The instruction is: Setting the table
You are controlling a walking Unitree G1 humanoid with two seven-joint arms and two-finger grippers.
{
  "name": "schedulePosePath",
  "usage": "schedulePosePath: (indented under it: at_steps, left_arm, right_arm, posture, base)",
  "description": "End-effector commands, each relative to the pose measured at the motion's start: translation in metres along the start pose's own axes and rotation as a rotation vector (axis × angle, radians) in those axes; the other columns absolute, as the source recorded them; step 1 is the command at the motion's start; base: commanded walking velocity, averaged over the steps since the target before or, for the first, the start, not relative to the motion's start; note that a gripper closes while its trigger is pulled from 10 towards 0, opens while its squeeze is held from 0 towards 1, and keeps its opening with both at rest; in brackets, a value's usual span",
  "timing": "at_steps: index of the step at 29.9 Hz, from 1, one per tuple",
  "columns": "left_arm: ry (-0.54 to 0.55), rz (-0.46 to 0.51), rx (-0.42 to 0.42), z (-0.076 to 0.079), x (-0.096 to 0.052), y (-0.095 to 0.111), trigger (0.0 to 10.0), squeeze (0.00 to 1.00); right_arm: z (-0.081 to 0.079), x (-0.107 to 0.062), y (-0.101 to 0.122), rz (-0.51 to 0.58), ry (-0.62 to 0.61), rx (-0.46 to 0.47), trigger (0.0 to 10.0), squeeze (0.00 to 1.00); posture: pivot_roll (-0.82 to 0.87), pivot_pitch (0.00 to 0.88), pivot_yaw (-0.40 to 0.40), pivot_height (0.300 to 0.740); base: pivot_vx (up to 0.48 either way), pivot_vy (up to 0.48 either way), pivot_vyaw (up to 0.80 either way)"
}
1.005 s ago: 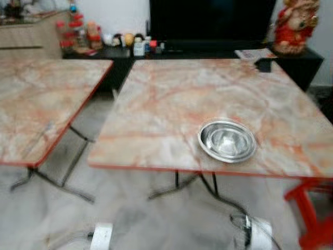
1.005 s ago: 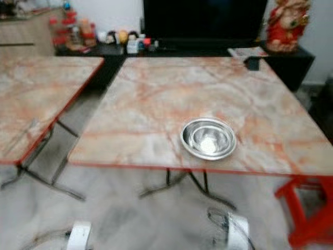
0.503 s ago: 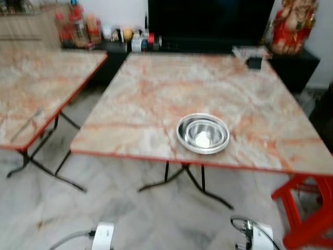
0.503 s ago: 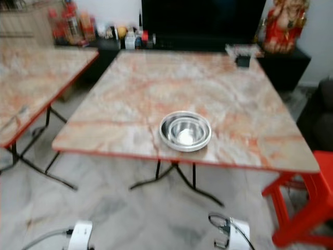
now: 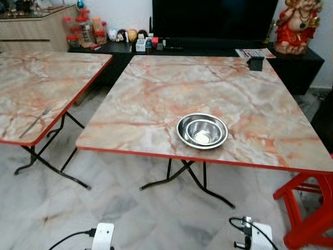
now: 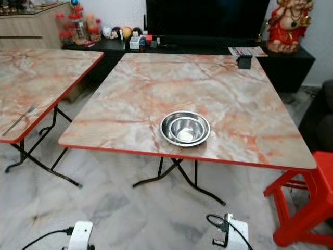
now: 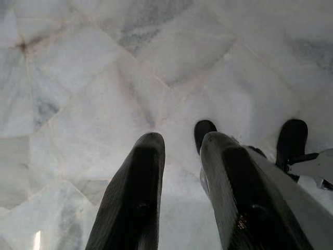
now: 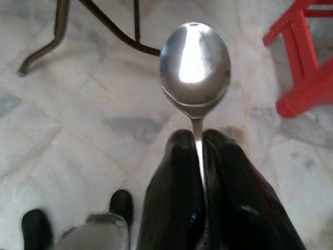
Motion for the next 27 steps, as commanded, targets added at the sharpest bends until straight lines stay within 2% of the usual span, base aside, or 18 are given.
schedulePosePath:
  at_steps: [1, 2, 3, 5, 7, 8, 9, 12, 13, 15, 20, 25, 27]
  left_arm:
    - [0.002, -0.005, 0.009, -0.003, 0.000, 0.000, 10.0, 0.00]
    - [0.002, -0.005, 0.009, -0.003, 0.000, 0.000, 10.0, 0.00]
    - [0.002, -0.005, 0.010, -0.003, 0.000, 0.000, 10.0, 0.00]
    - [0.002, -0.005, 0.014, -0.003, 0.000, -0.001, 10.0, 0.00]
    - [0.000, -0.006, 0.020, -0.004, 0.000, -0.001, 10.0, 0.00]
    - [0.000, -0.006, 0.020, -0.004, 0.000, -0.001, 10.0, 0.00]
    - [0.000, -0.006, 0.024, -0.004, 0.000, -0.002, 10.0, 0.00]
    - [-0.001, -0.006, 0.029, -0.004, 0.000, -0.001, 10.0, 0.00]
    - [-0.001, -0.006, 0.029, -0.004, 0.000, -0.001, 10.0, 0.00]
    - [-0.001, -0.001, 0.032, -0.004, 0.000, 0.000, 10.0, 0.00]
    - [0.002, 0.004, 0.041, -0.005, 0.000, 0.002, 10.0, 0.00]
    - [0.001, 0.004, 0.043, -0.005, 0.000, 0.003, 10.0, 0.00]
    - [0.000, 0.004, 0.045, -0.006, 0.001, 0.003, 10.0, 0.00]
  right_arm:
    - [-0.003, -0.003, 0.017, 0.125, 0.023, -0.137, 10.0, 0.00]
    - [-0.003, -0.003, 0.017, 0.125, 0.023, -0.137, 10.0, 0.00]
    - [-0.004, -0.005, 0.019, 0.155, 0.032, -0.182, 10.0, 0.00]
    - [-0.005, -0.008, 0.023, 0.200, 0.037, -0.215, 10.0, 0.00]
    - [-0.001, -0.015, 0.034, 0.302, 0.023, -0.250, 10.0, 0.00]
    - [-0.001, -0.015, 0.034, 0.302, 0.023, -0.250, 10.0, 0.00]
    - [0.003, -0.022, 0.045, 0.387, 0.000, -0.262, 10.0, 0.00]
    - [0.003, -0.031, 0.061, 0.493, -0.016, -0.289, 10.0, 0.00]
    - [0.003, -0.031, 0.061, 0.493, -0.016, -0.289, 10.0, 0.00]
    - [0.001, -0.039, 0.076, 0.579, -0.025, -0.299, 10.0, 0.00]
    - [0.001, -0.051, 0.095, 0.676, -0.053, -0.317, 10.0, 0.00]
    - [-0.001, -0.056, 0.102, 0.709, -0.064, -0.321, 10.0, 0.00]
    - [-0.007, -0.062, 0.124, 0.762, -0.080, -0.322, 10.0, 0.00]
  posture:
    - [-0.10, 0.000, 0.003, 0.725]
    - [-0.10, 0.000, 0.003, 0.725]
    - [-0.10, 0.000, 0.007, 0.725]
    - [-0.11, 0.000, 0.011, 0.725]
    - [-0.12, 0.000, 0.016, 0.725]
    - [-0.12, 0.000, 0.016, 0.725]
    - [-0.12, 0.000, 0.019, 0.725]
    - [-0.13, 0.000, 0.022, 0.725]
    - [-0.13, 0.000, 0.022, 0.725]
    - [-0.13, 0.000, 0.023, 0.725]
    - [-0.13, 0.000, 0.024, 0.725]
    - [-0.13, 0.000, 0.026, 0.725]
    - [-0.13, 0.000, 0.031, 0.725]
  base:
    - [0.000, 0.000, 0.00]
    - [0.000, 0.000, 0.00]
    - [0.000, 0.000, 0.00]
    - [0.000, 0.000, 0.00]
    - [0.000, 0.000, 0.00]
    - [0.000, 0.000, 0.00]
    - [0.000, 0.000, 0.00]
    - [0.000, 0.000, 0.00]
    - [0.000, 0.000, 0.00]
    - [0.000, 0.000, 0.00]
    - [0.000, 0.000, 0.00]
    - [0.000, 0.000, 0.00]
    - [0.000, 0.000, 0.00]
Point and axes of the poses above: a point about 5 cm out from each wrist's last joint towards the gripper, its own x axis pointing out of the wrist towards the gripper, its own y axis along the axis of the wrist's last joint, z = x × y, the point moved 5 cm from there along x, pointing out of the wrist towards the gripper, and after that the axes turned 4 degrees about x, right-handed, at the moved point
